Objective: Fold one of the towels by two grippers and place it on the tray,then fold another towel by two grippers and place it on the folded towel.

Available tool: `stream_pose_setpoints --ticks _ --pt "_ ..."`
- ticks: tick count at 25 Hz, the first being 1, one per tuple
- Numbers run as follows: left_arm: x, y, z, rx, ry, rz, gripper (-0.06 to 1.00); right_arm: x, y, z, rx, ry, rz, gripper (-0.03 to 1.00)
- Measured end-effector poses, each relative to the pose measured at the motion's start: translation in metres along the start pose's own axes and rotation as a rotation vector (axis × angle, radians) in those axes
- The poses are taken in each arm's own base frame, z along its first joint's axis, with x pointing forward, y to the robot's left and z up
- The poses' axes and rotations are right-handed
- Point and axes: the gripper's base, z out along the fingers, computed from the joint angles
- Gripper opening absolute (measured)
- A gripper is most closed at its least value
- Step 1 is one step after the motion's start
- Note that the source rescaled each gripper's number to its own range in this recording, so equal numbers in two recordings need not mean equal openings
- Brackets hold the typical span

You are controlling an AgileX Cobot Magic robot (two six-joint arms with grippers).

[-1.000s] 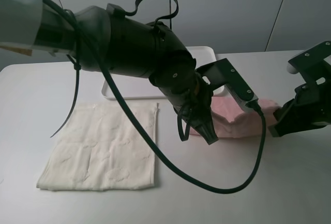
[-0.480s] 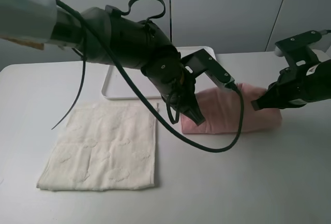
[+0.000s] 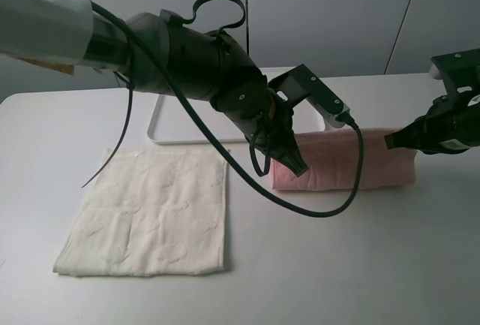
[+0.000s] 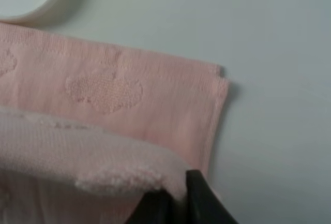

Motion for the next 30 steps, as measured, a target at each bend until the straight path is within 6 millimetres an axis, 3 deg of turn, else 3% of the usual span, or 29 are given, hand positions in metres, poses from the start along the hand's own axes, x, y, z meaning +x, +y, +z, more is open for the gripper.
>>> stream_pose_setpoints --ticks 5,7,8,11,12,13,20,23,27,30 --pt "0.001 0.001 0.001 -0.003 0.001 -0.003 0.14 -0.002 -0.001 0.000 0.008 -0.026 0.001 0.04" --pt "0.001 0.002 0.002 -0.014 0.004 -0.011 0.26 -0.005 -0.002 0.000 0.018 -0.060 0.003 0.20" --pt "0.001 0.002 0.002 -0.024 0.005 -0.016 0.36 -0.007 -0.002 0.000 0.023 -0.077 0.003 0.33" --pt "0.001 0.006 0.002 -0.058 0.003 -0.027 0.75 -0.011 -0.004 -0.001 0.036 -0.124 0.007 0.81" --pt "0.000 0.007 0.001 -0.070 -0.003 -0.038 0.89 -0.012 -0.004 -0.001 0.038 -0.132 0.009 0.91" --pt "-0.001 0.008 0.001 -0.080 -0.003 -0.051 0.95 -0.012 -0.004 -0.001 0.039 -0.136 0.012 0.96" --pt "-0.011 0.017 -0.007 -0.082 0.021 -0.243 1.00 -0.012 -0.009 -0.001 0.018 -0.037 0.061 1.00" --pt "-0.016 0.030 -0.009 -0.065 0.085 -0.379 1.00 -0.024 -0.018 0.003 -0.007 0.075 0.137 0.96" --pt "-0.020 0.042 0.002 -0.033 0.203 -0.465 0.94 -0.039 -0.024 0.014 -0.050 0.234 0.150 0.94" --pt "-0.021 0.039 0.016 -0.001 0.271 -0.490 0.90 -0.054 -0.026 0.016 -0.065 0.277 0.134 0.94"
